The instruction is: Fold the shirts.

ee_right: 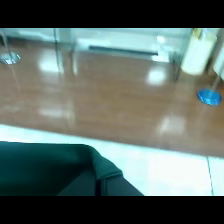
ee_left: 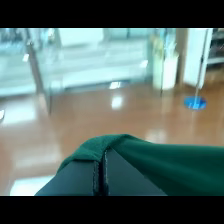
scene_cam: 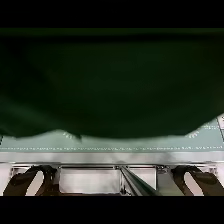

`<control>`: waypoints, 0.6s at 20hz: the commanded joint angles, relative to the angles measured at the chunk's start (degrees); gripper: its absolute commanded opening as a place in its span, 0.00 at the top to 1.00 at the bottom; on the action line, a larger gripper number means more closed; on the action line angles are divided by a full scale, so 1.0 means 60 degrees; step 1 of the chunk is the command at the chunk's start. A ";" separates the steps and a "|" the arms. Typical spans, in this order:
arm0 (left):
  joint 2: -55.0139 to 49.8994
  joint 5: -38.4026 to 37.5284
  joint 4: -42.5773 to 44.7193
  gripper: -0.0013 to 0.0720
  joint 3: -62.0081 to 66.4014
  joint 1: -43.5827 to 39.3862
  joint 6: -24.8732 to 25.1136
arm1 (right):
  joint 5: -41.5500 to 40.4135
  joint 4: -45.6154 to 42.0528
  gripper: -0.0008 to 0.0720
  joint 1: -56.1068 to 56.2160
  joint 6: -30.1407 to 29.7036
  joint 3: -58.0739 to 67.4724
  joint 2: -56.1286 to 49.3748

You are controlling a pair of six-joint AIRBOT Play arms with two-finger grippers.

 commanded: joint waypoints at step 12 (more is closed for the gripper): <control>-0.4929 0.3854 -0.0433 0.96 -0.5956 -0.0696 -0.1242 | -0.3198 0.0823 0.96 0.0007 -0.0171 -0.4656 -0.4801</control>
